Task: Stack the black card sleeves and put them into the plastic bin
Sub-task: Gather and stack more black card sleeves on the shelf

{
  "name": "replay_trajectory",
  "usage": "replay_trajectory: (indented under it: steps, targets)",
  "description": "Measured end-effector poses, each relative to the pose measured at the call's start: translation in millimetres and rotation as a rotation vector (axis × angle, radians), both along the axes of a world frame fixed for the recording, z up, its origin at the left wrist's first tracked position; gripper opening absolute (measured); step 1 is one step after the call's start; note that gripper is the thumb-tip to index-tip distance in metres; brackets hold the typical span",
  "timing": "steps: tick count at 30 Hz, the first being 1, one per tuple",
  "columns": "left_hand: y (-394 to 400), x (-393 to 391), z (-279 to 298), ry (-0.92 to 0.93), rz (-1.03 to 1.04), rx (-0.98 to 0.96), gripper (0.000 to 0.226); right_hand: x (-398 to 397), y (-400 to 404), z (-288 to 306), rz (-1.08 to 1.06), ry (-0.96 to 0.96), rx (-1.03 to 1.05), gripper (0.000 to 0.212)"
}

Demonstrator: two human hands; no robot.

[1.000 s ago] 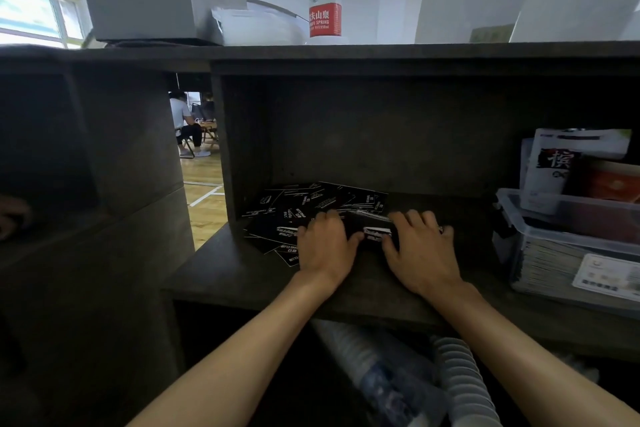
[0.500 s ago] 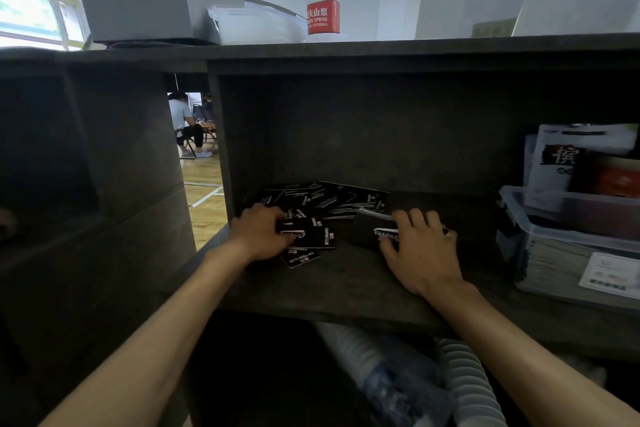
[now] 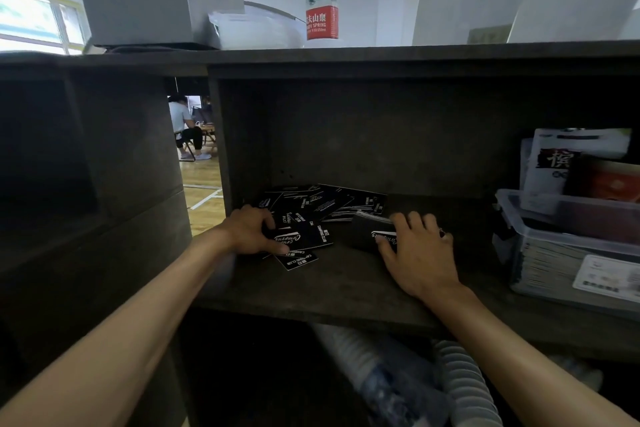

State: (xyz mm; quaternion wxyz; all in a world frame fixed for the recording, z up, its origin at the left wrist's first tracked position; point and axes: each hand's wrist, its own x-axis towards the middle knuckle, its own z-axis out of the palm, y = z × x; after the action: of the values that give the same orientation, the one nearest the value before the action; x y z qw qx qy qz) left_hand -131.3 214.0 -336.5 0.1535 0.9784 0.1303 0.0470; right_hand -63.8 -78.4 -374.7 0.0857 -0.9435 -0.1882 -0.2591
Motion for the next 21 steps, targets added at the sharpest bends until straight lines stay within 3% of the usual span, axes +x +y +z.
replay_trajectory:
  steps: [3,5,8,11,15,21]
  targets:
    - [-0.9,-2.2,-6.1,-0.235,-0.059,-0.082,0.038,-0.5,-0.6,-0.2,0.003,-0.005,0.009,0.05]
    - [-2.0,-4.8,-7.9,-0.465,-0.141,-0.246,0.022,-0.3,-0.2,-0.5,0.006,-0.002,0.007,0.05]
    - [-15.7,-11.4,-5.2,-0.587,-0.279,-0.5,0.031,0.9,0.6,-0.9,0.014,0.0,0.033,0.046]
    - [-44.2,-6.0,-7.5,-0.603,-0.299,-0.371,0.031,0.1,0.5,0.1,0.033,0.012,0.091,0.046]
    - [-94.1,8.4,-11.8,-0.803,-0.251,-0.066,0.018,-2.1,-0.1,3.6,0.057,0.037,0.132,0.056]
    - [-148.0,23.4,-25.6,-0.691,-0.224,-0.073,0.042,2.4,-2.8,6.1,0.074,0.069,0.039,0.044]
